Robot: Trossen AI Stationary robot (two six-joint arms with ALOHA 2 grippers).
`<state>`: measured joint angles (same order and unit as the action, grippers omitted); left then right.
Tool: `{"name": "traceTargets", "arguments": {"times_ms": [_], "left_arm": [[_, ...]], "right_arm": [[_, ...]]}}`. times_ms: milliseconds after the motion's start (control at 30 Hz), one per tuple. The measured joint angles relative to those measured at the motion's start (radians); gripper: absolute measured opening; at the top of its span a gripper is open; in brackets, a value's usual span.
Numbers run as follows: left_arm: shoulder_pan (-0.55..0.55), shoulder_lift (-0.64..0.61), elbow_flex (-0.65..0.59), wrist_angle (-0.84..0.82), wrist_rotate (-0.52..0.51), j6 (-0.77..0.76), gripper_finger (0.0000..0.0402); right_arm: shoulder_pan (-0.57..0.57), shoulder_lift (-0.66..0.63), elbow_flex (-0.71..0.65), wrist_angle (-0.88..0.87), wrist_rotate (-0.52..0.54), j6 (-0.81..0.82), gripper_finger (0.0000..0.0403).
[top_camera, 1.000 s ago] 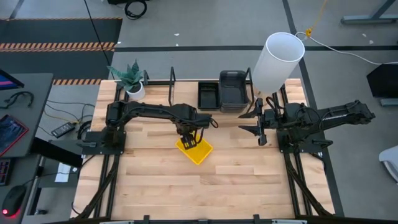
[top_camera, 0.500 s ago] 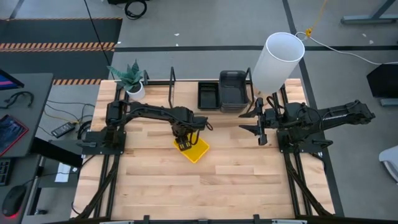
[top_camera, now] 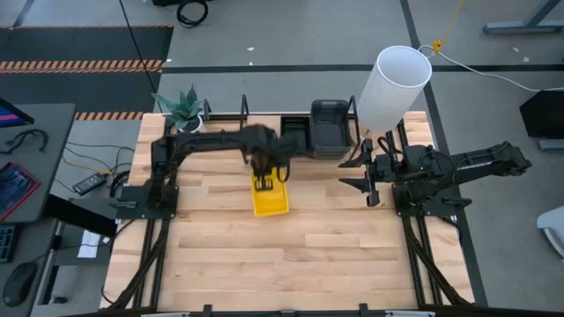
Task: Stack baskets on shelf by color
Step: Put the stacked yellow bins on the shelf
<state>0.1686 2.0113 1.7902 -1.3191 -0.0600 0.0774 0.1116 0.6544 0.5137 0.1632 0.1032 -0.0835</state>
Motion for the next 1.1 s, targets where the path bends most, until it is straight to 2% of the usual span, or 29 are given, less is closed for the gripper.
{"name": "traceTargets", "arguments": {"times_ms": [167,333,633,1100], "left_arm": [[0.067,-0.001,0.171,-0.064,-0.029,0.158,0.0020],[0.147,-0.001,0.259,-0.063,-0.062,0.283,0.0020],[0.265,0.000,0.265,-0.063,-0.143,0.463,0.0020],[0.368,0.004,0.265,0.073,-0.165,0.654,0.0020]], "right_arm": [[0.000,0.000,0.000,0.000,0.000,0.001,0.0185],[0.000,0.000,0.000,0.000,-0.001,0.032,0.0185],[0.020,0.000,0.000,0.000,-0.001,0.091,0.0185],[0.017,-0.038,0.002,0.023,0.000,0.031,0.0185]]}}
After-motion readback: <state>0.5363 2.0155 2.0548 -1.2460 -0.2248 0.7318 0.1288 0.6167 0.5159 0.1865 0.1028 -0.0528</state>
